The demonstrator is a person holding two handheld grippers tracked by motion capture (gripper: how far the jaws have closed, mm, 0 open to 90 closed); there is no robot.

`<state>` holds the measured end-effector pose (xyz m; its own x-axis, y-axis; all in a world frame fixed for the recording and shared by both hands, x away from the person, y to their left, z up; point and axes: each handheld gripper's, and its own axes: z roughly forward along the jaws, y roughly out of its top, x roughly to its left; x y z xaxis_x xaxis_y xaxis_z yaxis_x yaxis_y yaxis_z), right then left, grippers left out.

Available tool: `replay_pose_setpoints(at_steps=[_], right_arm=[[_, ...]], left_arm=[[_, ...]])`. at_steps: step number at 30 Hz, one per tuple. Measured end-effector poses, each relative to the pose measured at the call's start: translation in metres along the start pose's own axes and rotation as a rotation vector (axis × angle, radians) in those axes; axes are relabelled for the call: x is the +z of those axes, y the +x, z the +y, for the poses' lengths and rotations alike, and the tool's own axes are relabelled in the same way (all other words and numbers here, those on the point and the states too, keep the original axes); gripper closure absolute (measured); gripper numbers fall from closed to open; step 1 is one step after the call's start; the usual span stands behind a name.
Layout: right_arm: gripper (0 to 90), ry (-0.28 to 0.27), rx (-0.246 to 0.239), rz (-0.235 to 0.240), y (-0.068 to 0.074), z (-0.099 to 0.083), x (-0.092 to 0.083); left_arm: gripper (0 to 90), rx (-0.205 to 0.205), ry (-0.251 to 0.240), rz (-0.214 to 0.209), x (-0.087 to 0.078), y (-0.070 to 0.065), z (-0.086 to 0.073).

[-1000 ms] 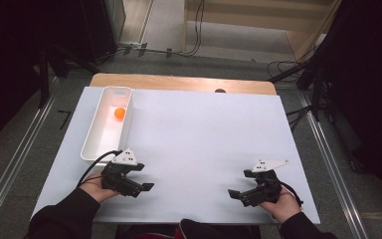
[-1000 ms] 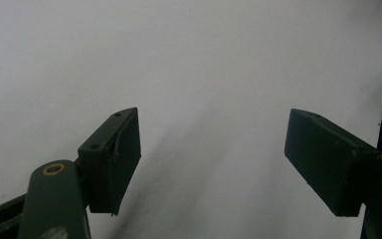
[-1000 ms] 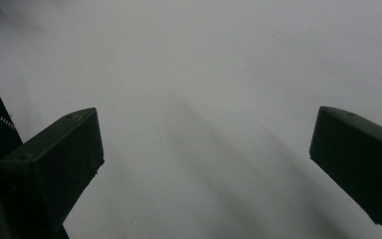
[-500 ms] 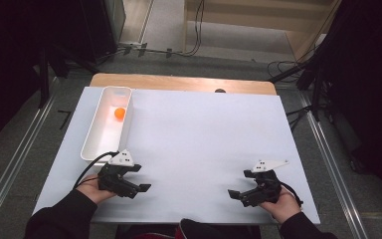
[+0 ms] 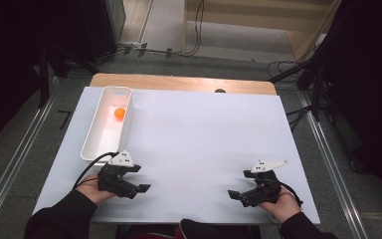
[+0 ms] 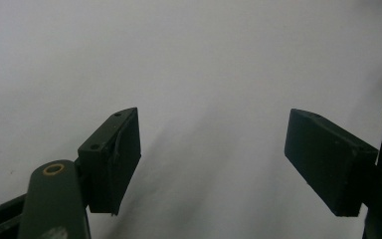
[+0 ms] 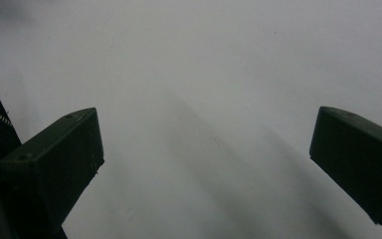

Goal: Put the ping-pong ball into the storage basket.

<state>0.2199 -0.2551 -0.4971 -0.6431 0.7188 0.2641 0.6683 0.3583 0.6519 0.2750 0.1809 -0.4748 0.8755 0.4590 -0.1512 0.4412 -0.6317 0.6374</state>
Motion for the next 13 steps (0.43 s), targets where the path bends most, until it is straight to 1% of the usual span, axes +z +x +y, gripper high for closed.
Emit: replay_pose_setpoints(at_steps=[13], right_arm=[[0.0, 0.000, -0.007, 0.000, 0.0000, -0.0004, 0.0007]], left_arm=[[22.6, -0.003, 0.003, -0.006, 0.0005, 0.0004, -0.0004]])
